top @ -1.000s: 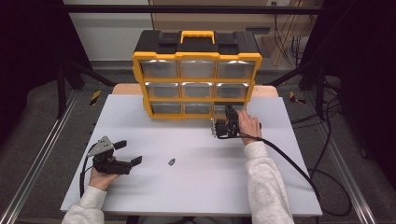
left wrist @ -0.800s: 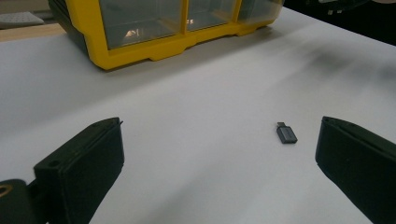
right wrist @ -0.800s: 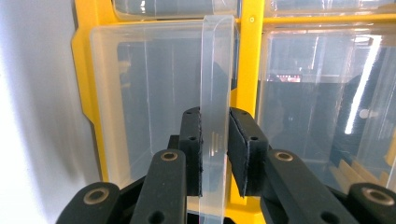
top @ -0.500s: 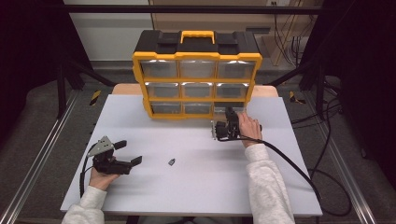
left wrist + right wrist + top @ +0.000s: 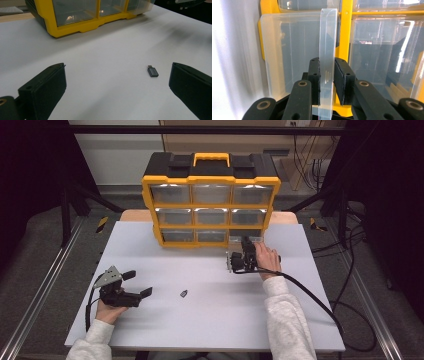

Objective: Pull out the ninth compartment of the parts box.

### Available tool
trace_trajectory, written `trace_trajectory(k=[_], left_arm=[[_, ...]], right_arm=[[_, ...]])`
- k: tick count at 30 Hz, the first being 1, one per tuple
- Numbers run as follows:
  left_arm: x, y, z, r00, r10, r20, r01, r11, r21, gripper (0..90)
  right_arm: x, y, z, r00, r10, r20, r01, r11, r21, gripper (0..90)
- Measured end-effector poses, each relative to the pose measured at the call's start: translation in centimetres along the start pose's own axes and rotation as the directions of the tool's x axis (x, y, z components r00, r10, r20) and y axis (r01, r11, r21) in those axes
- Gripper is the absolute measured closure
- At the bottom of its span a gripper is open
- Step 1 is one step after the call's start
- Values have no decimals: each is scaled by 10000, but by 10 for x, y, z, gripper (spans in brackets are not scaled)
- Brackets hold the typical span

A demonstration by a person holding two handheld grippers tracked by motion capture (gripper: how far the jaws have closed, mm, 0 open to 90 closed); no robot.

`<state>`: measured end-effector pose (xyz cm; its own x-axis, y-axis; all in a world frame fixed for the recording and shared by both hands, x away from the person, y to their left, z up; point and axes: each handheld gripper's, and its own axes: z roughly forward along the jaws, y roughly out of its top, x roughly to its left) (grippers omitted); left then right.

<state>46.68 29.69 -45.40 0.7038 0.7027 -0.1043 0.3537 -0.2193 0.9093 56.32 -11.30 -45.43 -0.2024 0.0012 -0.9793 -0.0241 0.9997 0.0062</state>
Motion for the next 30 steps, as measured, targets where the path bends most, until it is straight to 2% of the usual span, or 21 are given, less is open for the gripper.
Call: trace_trajectory(k=[16,30], left_arm=[[-1,0,0,10000,8,6,-8,10000,9,5],[-1,0,1,10000,11,7,-11,10000,30,5]], right_arm=[[2,0,-6,10000,74,-14,-74,10000,-24,763],[3,0,-13,9999,-84,-79,83,9999,-69,762]])
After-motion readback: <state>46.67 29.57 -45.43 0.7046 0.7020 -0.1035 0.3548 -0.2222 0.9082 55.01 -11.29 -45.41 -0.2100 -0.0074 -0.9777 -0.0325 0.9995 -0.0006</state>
